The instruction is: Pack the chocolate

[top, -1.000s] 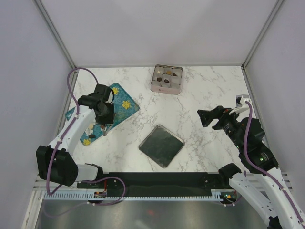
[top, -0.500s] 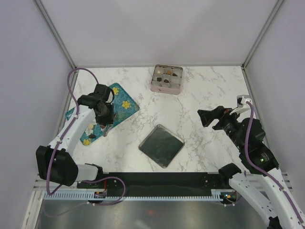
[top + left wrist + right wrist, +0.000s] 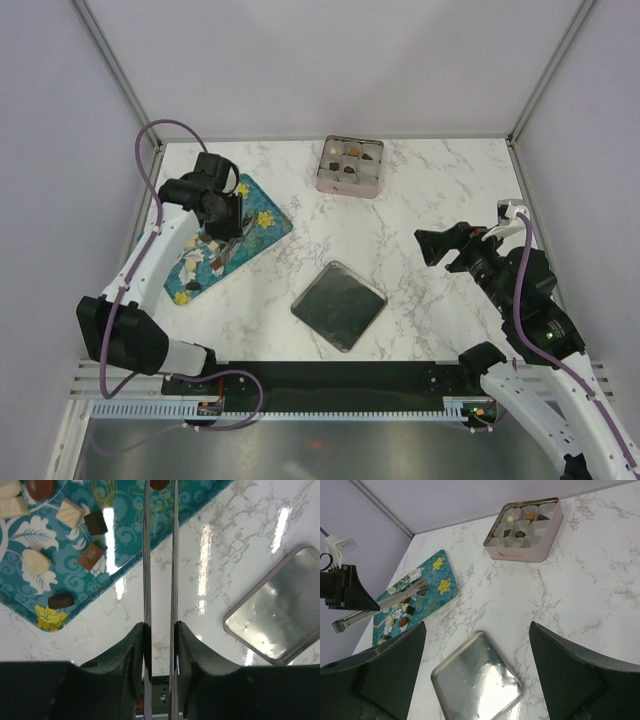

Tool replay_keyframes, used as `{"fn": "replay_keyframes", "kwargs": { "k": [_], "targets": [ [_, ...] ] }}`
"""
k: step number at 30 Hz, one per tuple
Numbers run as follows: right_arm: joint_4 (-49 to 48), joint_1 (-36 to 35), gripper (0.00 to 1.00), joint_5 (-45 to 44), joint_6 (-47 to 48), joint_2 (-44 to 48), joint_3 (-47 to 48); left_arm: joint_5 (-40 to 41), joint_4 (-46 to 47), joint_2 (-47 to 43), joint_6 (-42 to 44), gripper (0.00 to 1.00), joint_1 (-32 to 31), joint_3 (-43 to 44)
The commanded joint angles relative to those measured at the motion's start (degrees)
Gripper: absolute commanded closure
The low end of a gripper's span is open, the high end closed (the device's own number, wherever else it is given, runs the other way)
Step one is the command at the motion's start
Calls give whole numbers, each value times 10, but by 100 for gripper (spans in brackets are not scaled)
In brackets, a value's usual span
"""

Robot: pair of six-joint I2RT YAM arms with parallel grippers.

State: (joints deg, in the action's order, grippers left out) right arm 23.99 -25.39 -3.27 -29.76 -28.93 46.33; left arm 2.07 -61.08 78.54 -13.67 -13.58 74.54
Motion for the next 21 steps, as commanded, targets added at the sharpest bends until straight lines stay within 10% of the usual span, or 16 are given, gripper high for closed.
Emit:
{"fn": "replay_keyframes", "kwargs": {
  "k": [1, 21],
  "targets": [
    [-18, -2, 7, -6, 6, -3, 18, -50, 26, 34, 18, 68, -4, 76],
    [-5, -1, 7, -31, 31, -47, 43, -134, 162, 422, 10, 67, -156, 523]
  ]
}}
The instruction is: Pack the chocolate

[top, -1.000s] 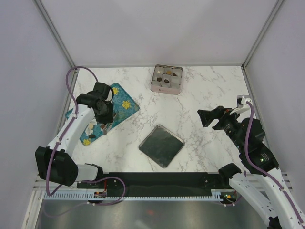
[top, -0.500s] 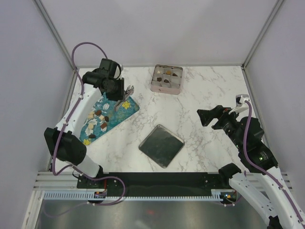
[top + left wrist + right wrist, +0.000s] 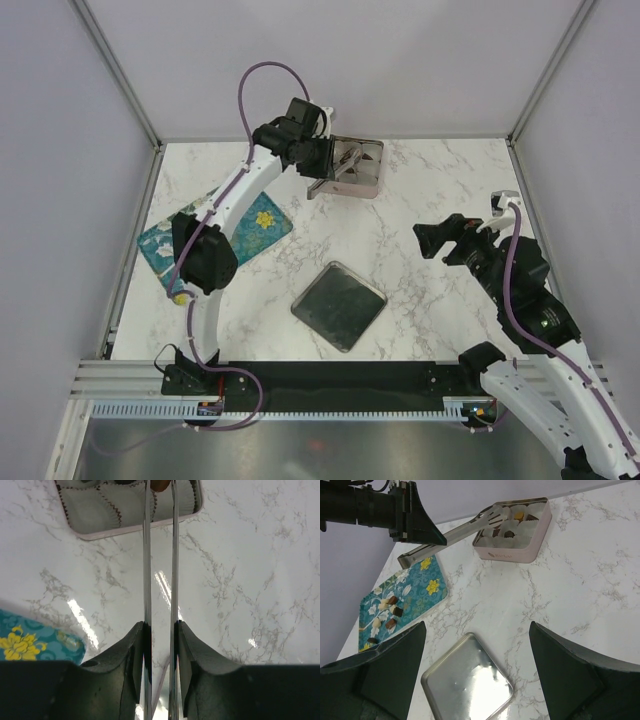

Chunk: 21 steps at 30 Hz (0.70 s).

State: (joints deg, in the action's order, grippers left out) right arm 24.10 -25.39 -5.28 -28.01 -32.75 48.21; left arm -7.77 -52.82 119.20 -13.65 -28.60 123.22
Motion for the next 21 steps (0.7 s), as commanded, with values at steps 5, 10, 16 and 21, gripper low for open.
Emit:
{"fn": "replay_keyframes", "kwargs": {
  "k": [5, 10, 16, 21],
  "targets": [
    [-4, -2, 7, -18, 15, -13, 29, -37, 139, 58, 13, 67, -18, 29],
    [-4, -2, 7, -18, 5, -19, 32, -21, 186, 90, 30, 67, -25, 23],
    [-4, -2, 8, -28, 3, -15, 32, -12, 205, 109, 45, 67, -25, 24],
    [-3, -2, 8, -26, 1, -13, 29, -15, 209, 114, 49, 62, -25, 19]
  ]
}}
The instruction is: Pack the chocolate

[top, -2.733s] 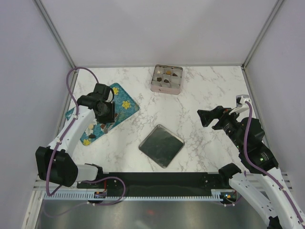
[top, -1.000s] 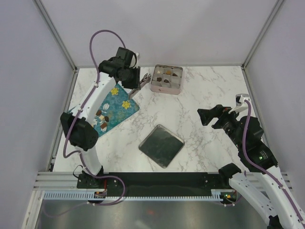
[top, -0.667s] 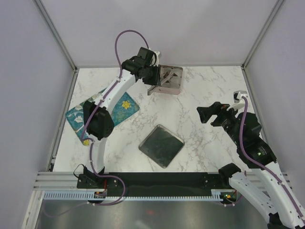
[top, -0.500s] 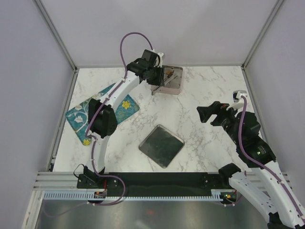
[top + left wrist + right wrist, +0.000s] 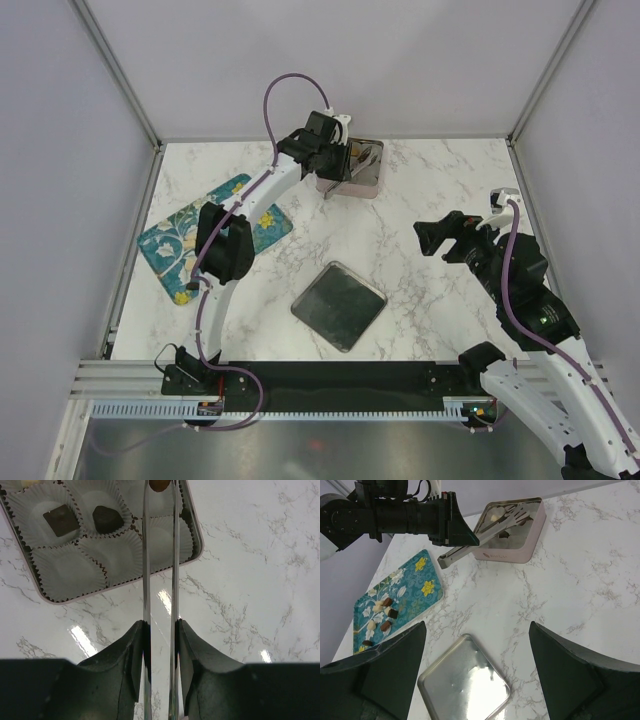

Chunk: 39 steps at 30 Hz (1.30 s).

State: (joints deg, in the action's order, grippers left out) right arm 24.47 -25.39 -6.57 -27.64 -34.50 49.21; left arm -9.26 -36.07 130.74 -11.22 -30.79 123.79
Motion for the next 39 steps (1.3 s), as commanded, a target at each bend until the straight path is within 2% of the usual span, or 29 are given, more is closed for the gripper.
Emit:
{"fn": "replay_keyframes", "kwargs": {
  "k": [1, 25, 33, 39],
  "targets": [
    [-7, -2, 8, -14, -2, 4, 19, -2, 43, 0, 25, 62, -3, 13],
    [-6, -2, 8, -15, -2, 10, 14, 8, 44, -25, 31, 56, -7, -11],
    [-6, -2, 7, -17, -2, 5, 20, 43, 43, -81, 46, 56, -7, -15],
    [-7, -2, 8, -14, -4, 8, 21, 73, 43, -145, 49, 58, -7, -52]
  ]
}}
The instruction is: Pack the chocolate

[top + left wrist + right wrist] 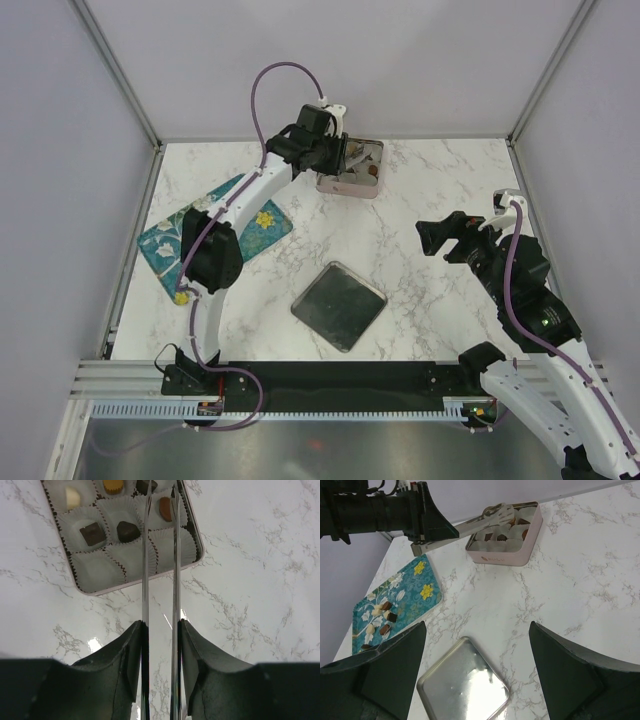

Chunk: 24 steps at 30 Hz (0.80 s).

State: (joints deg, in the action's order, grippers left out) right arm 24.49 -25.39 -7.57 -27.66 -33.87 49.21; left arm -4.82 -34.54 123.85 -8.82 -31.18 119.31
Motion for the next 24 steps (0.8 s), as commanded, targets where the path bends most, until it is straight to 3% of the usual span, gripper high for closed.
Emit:
{"fn": "replay_keyframes", "kwargs": {
  "k": [1, 6, 11, 18, 24],
  "targets": [
    [-7, -2, 8, -3, -4, 1, 21, 31, 27, -84, 26, 59, -3, -22],
    [-7, -2, 8, 3, -5, 3, 22, 91, 19, -156, 10, 60, -2, -99],
    [-7, -3, 8, 11, -7, 13, 19, 183, -68, -249, -31, 61, 9, -196],
    [-8, -2, 8, 22, -12, 28, 0, 170, -105, -412, -101, 61, 124, -404],
    [-11, -2, 8, 32, -13, 39, -4, 183, -123, -490, -101, 61, 204, -464]
  ]
}}
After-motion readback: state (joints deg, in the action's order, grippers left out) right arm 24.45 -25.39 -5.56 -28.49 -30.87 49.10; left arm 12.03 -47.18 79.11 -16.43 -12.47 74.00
